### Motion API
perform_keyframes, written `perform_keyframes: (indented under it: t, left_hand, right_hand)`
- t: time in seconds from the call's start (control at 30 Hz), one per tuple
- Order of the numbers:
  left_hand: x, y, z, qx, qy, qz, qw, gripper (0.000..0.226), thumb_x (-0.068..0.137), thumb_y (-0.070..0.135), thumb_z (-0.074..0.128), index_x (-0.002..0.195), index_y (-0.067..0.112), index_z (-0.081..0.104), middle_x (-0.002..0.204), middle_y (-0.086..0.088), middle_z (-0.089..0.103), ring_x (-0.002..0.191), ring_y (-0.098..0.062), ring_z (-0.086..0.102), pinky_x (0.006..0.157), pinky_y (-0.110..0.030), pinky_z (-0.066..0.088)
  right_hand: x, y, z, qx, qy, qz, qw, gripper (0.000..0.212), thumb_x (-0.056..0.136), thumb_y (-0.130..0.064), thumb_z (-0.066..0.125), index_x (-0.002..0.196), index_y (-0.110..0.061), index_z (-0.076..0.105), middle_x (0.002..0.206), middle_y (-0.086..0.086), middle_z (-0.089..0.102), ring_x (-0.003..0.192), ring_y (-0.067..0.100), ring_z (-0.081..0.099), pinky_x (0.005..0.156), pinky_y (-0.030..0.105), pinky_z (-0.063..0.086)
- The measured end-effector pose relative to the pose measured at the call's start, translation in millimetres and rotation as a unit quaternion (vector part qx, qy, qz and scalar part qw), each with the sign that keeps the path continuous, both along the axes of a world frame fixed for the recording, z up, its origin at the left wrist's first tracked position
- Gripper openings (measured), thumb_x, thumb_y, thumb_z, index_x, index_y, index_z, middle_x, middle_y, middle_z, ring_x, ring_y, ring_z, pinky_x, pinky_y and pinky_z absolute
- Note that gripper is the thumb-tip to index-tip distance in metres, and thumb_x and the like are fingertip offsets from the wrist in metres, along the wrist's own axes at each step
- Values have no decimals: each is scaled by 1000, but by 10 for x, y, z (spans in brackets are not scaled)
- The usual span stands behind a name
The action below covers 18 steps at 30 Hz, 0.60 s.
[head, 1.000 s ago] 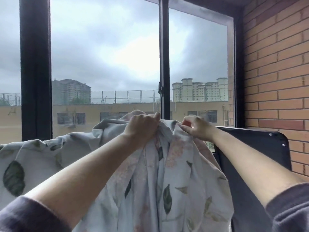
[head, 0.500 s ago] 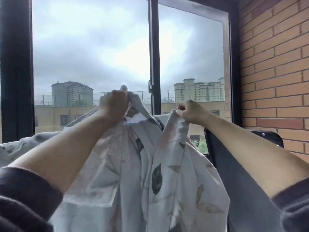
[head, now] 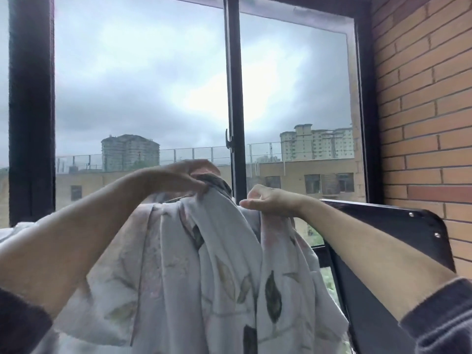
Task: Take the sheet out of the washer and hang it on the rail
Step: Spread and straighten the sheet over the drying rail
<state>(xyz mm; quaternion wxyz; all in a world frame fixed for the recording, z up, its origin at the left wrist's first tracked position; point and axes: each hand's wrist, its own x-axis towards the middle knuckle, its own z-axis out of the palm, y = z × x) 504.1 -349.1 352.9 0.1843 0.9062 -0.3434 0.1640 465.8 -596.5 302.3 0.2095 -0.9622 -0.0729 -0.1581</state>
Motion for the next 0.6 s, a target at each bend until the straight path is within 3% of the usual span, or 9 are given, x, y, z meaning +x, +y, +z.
perform_keyframes:
  t: [0.07, 0.13, 0.2, 0.3, 0.4, 0.47, 0.53, 0.6]
  left_hand:
    - [-60, -145, -32, 6, -55, -46, 997, 25, 88, 7, 60, 93, 30, 66, 95, 8, 68, 88, -7, 62, 85, -26, 49]
    - [-39, -248, -81, -6, -129, -41, 991, 17, 89, 6, 60, 97, 16, 71, 95, -2, 71, 88, -15, 63, 85, -29, 49]
    - [115, -219, -68, -48, -174, -10, 983, 17, 88, 7, 57, 93, 14, 72, 92, -4, 72, 88, -20, 63, 84, -32, 49]
    - [255, -55, 73, -168, -219, 69, 959, 29, 79, 4, 49, 91, 16, 71, 93, -9, 72, 93, -28, 63, 84, -36, 51]
    - [333, 256, 221, -260, -203, 256, 909, 27, 85, 2, 50, 107, 4, 65, 106, -22, 65, 101, -37, 60, 82, -38, 47]
    - [351, 405, 151, -188, -130, 355, 906, 17, 89, 11, 51, 98, 2, 63, 103, -21, 65, 91, -33, 61, 73, -36, 49]
    - [365, 369, -2, -63, -49, 360, 930, 22, 92, 23, 52, 84, 4, 62, 94, -16, 68, 76, -26, 61, 64, -29, 47]
    - [442, 247, -123, 25, -1, 306, 952, 30, 95, 28, 48, 94, 3, 64, 105, -16, 66, 92, -28, 62, 75, -32, 47]
  right_hand:
    - [42, 80, -63, -42, -5, 23, 999, 32, 88, -53, 55, 105, -26, 59, 111, -4, 61, 106, 15, 55, 93, 36, 45]
    - [145, 104, -78, -43, -61, 41, 996, 18, 92, -32, 57, 102, -19, 66, 105, 0, 66, 100, 15, 58, 87, 30, 45]
    - [169, 125, -68, -30, -111, 40, 993, 15, 91, -20, 58, 95, -12, 71, 97, 4, 69, 91, 13, 58, 78, 24, 40]
    - [221, 88, -86, -47, -146, 6, 988, 18, 90, -12, 56, 92, -8, 73, 98, 7, 72, 95, 18, 59, 81, 21, 39]
    - [267, 49, -117, -54, -137, -7, 989, 21, 91, -13, 52, 92, -7, 72, 102, 9, 72, 102, 21, 60, 89, 26, 43]
    - [284, 72, -153, -47, -139, -3, 989, 25, 92, -15, 49, 88, -3, 70, 97, 12, 71, 96, 24, 61, 82, 29, 44]
    - [299, 136, -201, -39, -150, 6, 988, 28, 93, -16, 47, 80, 2, 64, 87, 14, 68, 89, 27, 60, 77, 32, 44]
    - [325, 226, -207, -38, -180, 27, 983, 28, 93, -15, 46, 74, 0, 60, 85, 14, 67, 86, 28, 59, 76, 34, 45]
